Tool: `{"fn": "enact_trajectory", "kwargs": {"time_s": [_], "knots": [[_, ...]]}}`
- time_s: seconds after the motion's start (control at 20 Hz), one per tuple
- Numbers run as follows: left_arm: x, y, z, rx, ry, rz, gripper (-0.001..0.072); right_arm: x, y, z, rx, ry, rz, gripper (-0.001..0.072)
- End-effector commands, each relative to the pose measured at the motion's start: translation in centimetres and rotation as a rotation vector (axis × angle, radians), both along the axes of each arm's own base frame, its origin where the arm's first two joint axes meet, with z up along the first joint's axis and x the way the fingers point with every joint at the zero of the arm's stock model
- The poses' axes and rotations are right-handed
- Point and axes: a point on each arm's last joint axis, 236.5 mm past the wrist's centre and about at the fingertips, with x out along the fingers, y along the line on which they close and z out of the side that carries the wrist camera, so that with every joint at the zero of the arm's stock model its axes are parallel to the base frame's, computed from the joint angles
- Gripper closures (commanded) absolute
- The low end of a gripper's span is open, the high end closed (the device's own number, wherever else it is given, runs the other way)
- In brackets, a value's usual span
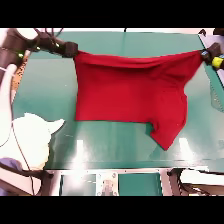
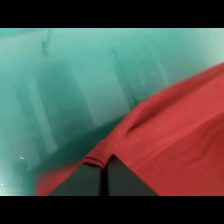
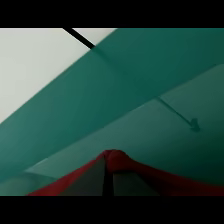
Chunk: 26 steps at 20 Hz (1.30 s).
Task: Fold the shirts.
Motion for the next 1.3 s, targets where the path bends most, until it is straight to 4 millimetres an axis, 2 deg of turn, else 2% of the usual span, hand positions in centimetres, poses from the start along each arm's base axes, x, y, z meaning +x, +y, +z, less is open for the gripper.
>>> {"fn": "enact_trajectory", "kwargs": {"time_s": [0.0,0.15,0.25,0.5,0.8,0.95,1.05,1.25], "knots": [[3.4,-0.3,-3.2,-0.054,-0.016,0.061,0.0688,3.9,-0.5,-6.4,0.04,0.081,0.012,0.0694],[4.6,0.2,-3.1,-0.054,-0.06,0.094,0.0688,5.6,-1.1,-7.0,0.038,0.075,0.025,0.0694],[4.7,0.5,-4.2,-0.031,-0.046,0.091,0.0688,5.5,-1.5,-7.8,0.012,0.093,0.03,0.0694],[3.6,0.6,-10.1,0.028,0.089,0.054,0.0688,2.5,-1.6,-12.4,-0.178,0.261,0.148,0.0695],[1.5,1.4,-16.2,0.114,0.245,0.005,0.0688,-1.5,-0.9,-18.5,-0.203,0.431,0.212,0.0696],[0.5,1.4,-18.6,0.127,0.312,-0.013,0.0688,-3.1,-1.0,-21.1,-0.212,0.492,0.213,0.0696],[-0.2,1.5,-19.5,0.14,0.348,-0.026,0.0688,-4.0,-1.1,-22.2,-0.219,0.522,0.22,0.0696],[-0.7,1.6,-20.4,0.147,0.379,-0.031,0.0687,-4.1,-1.4,-22.3,-0.222,0.522,0.211,0.0696]]}}
